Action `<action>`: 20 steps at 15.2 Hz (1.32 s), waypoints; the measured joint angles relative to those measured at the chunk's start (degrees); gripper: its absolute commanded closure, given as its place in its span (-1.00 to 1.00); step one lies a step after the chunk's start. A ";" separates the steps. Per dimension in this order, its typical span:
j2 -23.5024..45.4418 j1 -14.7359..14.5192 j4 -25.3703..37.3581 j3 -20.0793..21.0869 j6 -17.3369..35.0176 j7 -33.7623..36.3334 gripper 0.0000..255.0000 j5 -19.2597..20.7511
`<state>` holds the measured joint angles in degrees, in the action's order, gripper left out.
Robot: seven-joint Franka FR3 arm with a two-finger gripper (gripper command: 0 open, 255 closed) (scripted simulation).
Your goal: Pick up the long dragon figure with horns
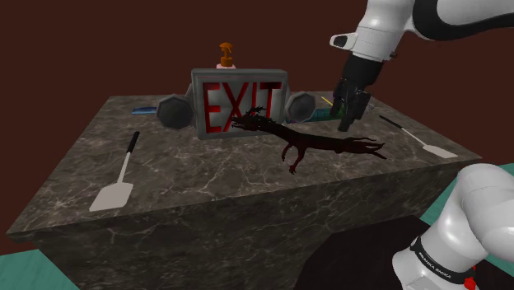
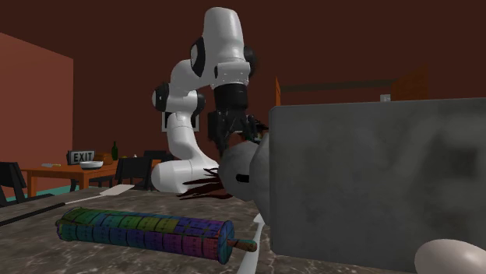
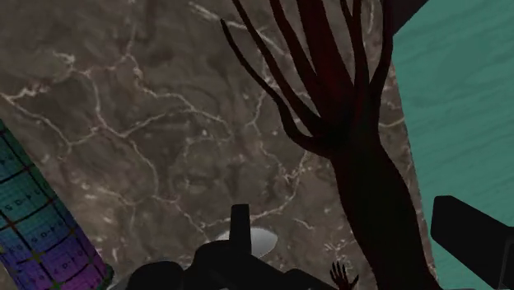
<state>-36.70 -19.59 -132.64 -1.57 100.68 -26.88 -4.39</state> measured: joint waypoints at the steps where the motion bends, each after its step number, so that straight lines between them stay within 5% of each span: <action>1: 0.17 -1.57 -0.07 0.33 0.93 -2.51 -1.00 -0.35; 5: 0.39 -6.12 -1.03 0.89 4.09 -10.73 -1.00 -1.18; 12: 0.21 -6.74 -6.15 1.13 9.24 -12.06 -1.00 -1.51; 13: 0.10 -6.71 -6.42 1.06 9.40 -12.17 1.00 -1.49; 20: 0.01 -6.67 -6.62 0.95 9.54 -12.32 1.00 -1.45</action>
<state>-36.69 -26.26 -139.26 -0.62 110.22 -39.20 -5.84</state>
